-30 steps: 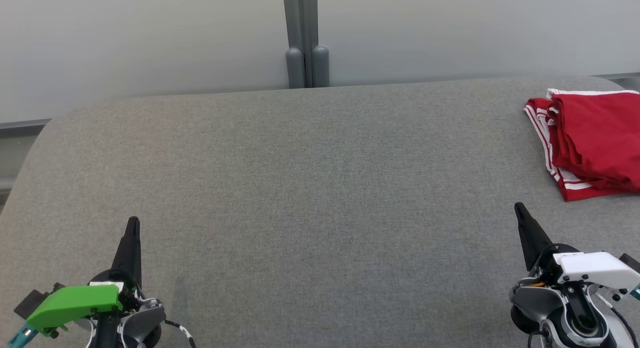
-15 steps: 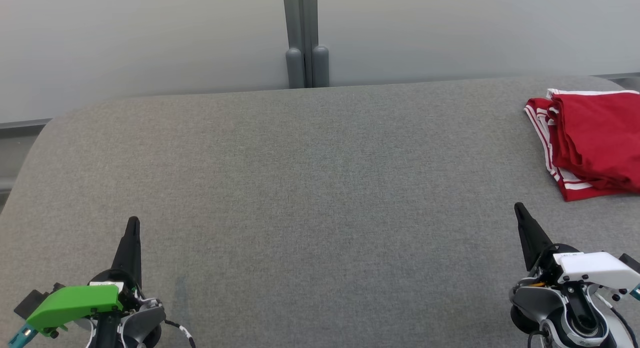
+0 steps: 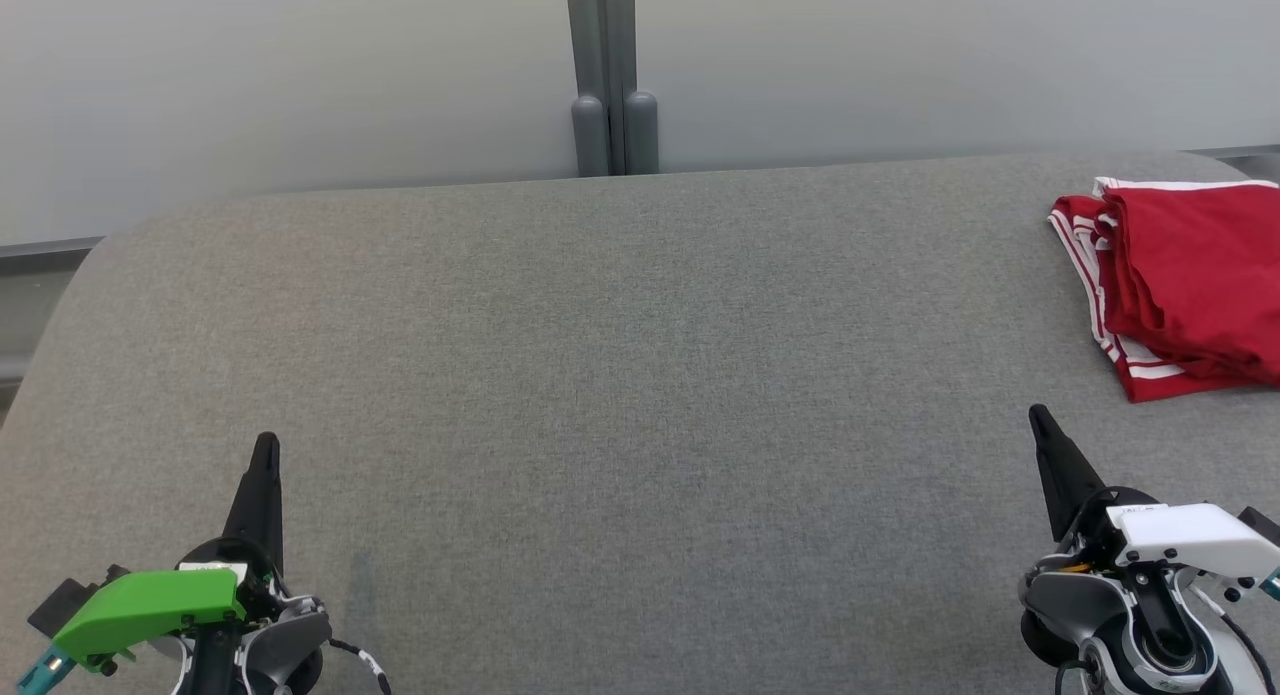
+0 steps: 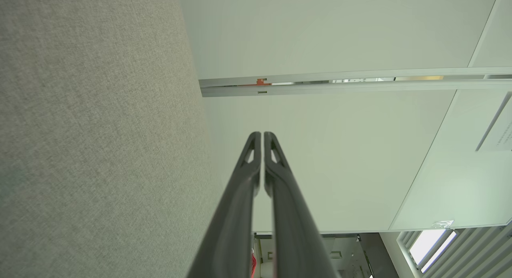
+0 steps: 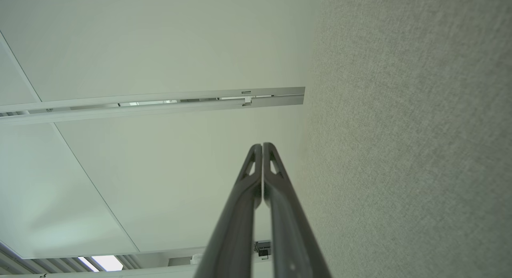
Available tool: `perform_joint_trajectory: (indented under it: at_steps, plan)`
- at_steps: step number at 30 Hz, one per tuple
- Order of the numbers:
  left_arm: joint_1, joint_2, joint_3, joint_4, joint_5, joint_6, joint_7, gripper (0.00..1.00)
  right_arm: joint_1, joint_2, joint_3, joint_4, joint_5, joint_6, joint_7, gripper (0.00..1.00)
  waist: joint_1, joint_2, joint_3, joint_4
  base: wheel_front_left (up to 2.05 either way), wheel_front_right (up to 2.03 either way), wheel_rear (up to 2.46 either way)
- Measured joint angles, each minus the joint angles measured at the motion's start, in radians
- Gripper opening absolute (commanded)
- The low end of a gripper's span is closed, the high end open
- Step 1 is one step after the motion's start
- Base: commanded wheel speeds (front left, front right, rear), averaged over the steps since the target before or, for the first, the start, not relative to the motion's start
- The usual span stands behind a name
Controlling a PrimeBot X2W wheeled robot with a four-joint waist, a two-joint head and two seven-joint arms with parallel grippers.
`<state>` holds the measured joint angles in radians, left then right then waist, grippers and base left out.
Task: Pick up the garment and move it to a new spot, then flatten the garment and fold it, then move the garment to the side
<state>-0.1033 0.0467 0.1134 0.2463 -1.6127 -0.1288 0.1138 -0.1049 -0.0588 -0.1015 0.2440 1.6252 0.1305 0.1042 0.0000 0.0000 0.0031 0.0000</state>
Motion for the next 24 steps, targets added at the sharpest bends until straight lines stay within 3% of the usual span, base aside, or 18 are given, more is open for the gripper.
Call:
perform_joint_trajectory:
  at_steps: [24]
  plan:
    - [0.0,0.0,0.0,0.0,0.0,0.0,0.0,0.0,0.0,0.002,-0.004,0.0,-0.003,0.0,0.002,0.0,0.0,0.0,0.0,0.0,0.0,0.0,0.0]
